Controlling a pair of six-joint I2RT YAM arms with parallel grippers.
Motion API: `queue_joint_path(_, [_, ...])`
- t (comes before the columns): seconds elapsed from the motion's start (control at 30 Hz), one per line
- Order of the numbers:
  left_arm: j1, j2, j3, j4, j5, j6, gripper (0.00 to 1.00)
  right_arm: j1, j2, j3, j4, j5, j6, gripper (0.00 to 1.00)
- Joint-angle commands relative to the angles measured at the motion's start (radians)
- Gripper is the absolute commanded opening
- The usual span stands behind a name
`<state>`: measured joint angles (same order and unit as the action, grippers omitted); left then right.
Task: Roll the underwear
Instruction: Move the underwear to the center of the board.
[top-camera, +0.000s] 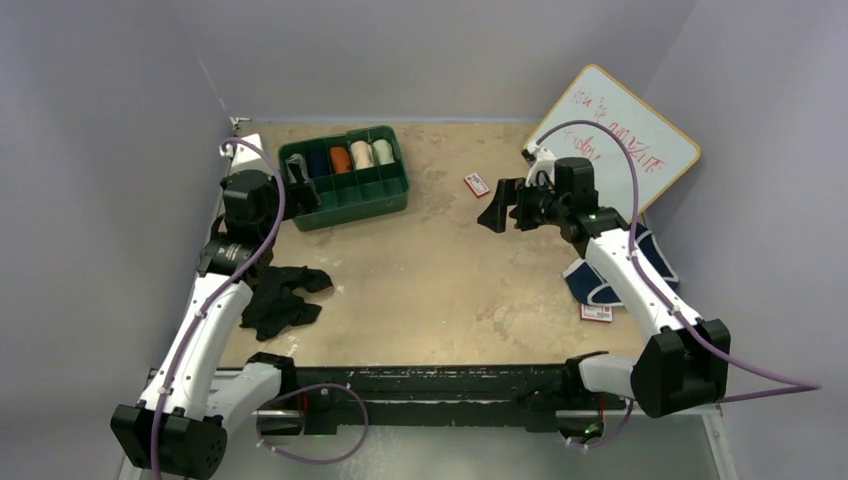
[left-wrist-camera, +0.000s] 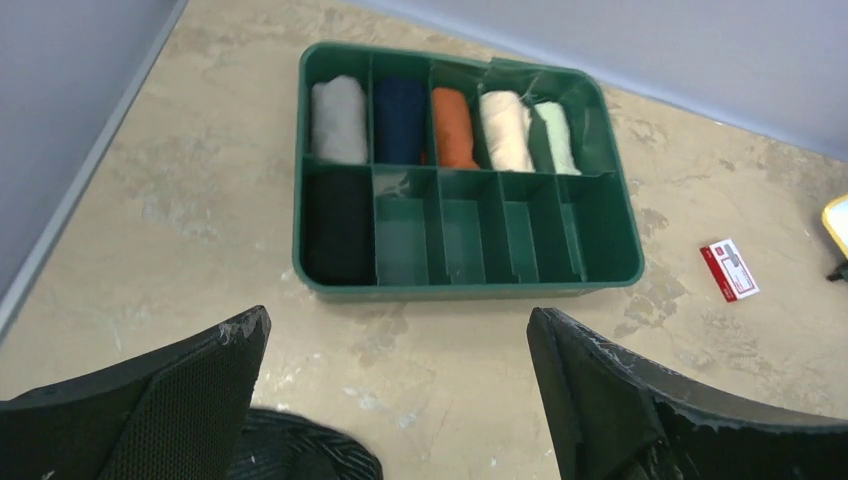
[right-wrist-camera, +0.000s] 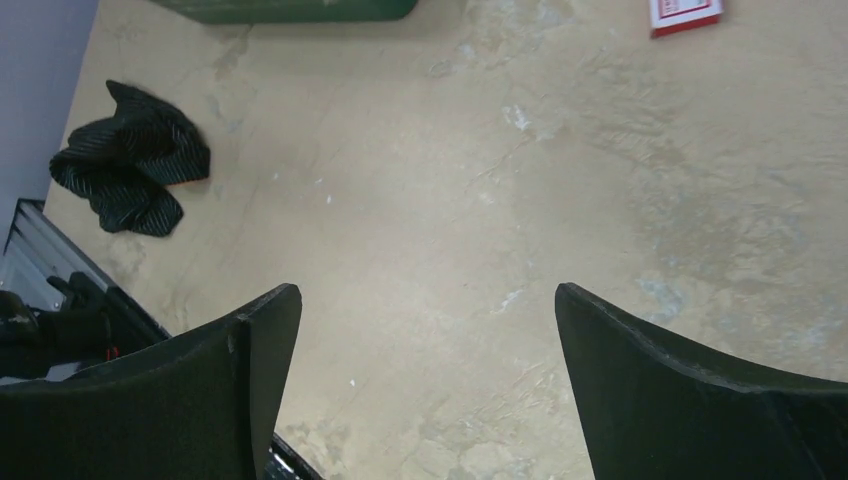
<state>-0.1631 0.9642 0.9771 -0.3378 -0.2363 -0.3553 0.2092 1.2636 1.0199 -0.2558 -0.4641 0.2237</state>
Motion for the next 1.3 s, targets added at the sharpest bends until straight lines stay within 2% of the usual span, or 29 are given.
queue_joint_path(0.0, [0.004,-0.014,-0.001,-0.116,-0.171,-0.187,1.00,0.047,-0.004,-0.015,-0.042,0.101,0.057,0.99])
queue_joint_path(0.1, [0.004,-0.018,0.034,-0.316,-0.317,-0.358,1.00,0.044,-0.004,-0.042,-0.080,0.194,0.202,0.99])
queue_joint_path(0.17, [0.004,-0.022,0.033,-0.462,-0.382,-0.489,1.00,0.042,-0.006,-0.072,-0.053,0.173,0.226,0.99])
queue_joint_path(0.23, [0.005,-0.029,0.024,-0.622,-0.370,-0.706,1.00,0.043,0.005,-0.104,0.004,0.097,0.233,0.99])
queue_joint_path(0.33, [0.005,-0.063,-0.031,-0.561,-0.151,-0.569,1.00,0.052,0.061,-0.129,0.099,-0.039,0.266,0.93])
queue_joint_path(0.43, [0.005,-0.093,-0.079,-0.586,-0.119,-0.630,1.00,0.124,0.148,-0.115,0.169,-0.121,0.291,0.89])
queue_joint_path(0.6, [0.005,-0.158,-0.070,-0.683,-0.189,-0.721,1.00,0.335,0.327,-0.013,0.165,-0.112,0.299,0.86])
queue_joint_path(0.7, [0.005,-0.192,-0.010,-0.752,-0.276,-0.735,1.00,0.452,0.465,0.056,0.199,-0.053,0.295,0.85])
queue_joint_path(0.83, [0.005,-0.232,0.084,-0.803,-0.411,-0.717,1.00,0.565,0.663,0.237,0.242,-0.077,0.317,0.80])
queue_joint_path(0.9, [0.005,-0.251,0.127,-0.815,-0.442,-0.700,1.00,0.619,0.749,0.355,0.231,-0.036,0.303,0.80])
queue_joint_path(1.03, [0.005,-0.300,0.164,-0.825,-0.473,-0.688,1.00,0.680,0.912,0.605,0.167,-0.020,0.271,0.80])
queue_joint_path(1.27, [0.005,-0.390,0.128,-0.783,-0.479,-0.661,1.00,0.752,1.066,0.758,0.188,-0.002,0.278,0.78])
